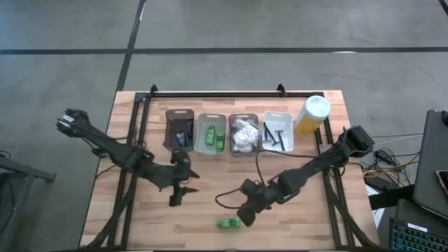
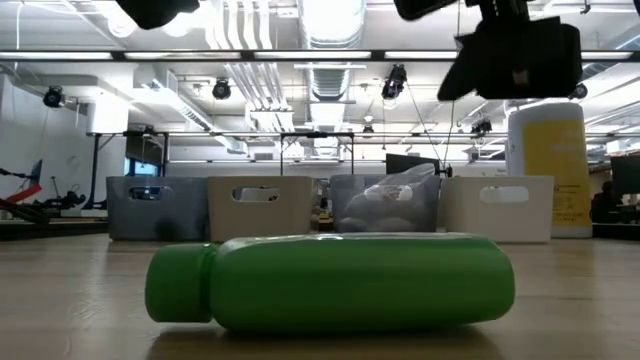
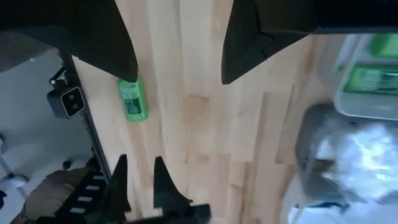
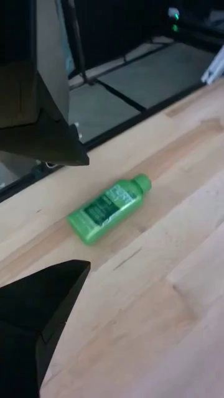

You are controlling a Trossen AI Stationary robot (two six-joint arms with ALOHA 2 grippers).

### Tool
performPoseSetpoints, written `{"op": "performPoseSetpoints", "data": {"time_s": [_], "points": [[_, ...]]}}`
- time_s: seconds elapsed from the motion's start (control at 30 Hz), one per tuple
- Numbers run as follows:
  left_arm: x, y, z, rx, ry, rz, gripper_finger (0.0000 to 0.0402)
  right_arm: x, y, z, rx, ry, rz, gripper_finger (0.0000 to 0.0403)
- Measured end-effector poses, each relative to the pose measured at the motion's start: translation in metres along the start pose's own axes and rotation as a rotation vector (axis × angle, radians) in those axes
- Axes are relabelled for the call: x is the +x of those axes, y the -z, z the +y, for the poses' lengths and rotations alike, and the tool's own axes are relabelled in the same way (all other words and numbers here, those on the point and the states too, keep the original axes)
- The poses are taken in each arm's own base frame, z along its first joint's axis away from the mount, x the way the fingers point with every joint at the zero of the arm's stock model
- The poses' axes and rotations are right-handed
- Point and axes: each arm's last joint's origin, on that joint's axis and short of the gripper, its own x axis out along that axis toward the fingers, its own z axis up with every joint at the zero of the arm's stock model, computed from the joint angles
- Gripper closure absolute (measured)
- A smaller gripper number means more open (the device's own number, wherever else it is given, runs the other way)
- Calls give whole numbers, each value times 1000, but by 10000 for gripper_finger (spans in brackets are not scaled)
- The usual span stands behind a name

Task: Pick & Place Travel size toiletries
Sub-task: Put the green shampoo into the gray bin

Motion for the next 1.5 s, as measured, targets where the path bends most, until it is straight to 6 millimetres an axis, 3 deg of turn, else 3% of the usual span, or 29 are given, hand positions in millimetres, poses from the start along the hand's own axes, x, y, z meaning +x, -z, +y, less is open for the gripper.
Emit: {"op": "performPoseSetpoints", "data": {"time_s": [0.3,0.67,1.0,1.5], "points": [[-30,14,20,16,-61,-103,165,2,0,3,110,17,18,134],[-39,13,23,2,-18,-242,165,1,-4,5,209,6,5,113],[-43,0,20,-122,9,-379,165,1,-9,3,53,18,-40,105],[-48,-9,24,-306,-115,-532,165,1,-12,3,-117,23,-42,160]]}}
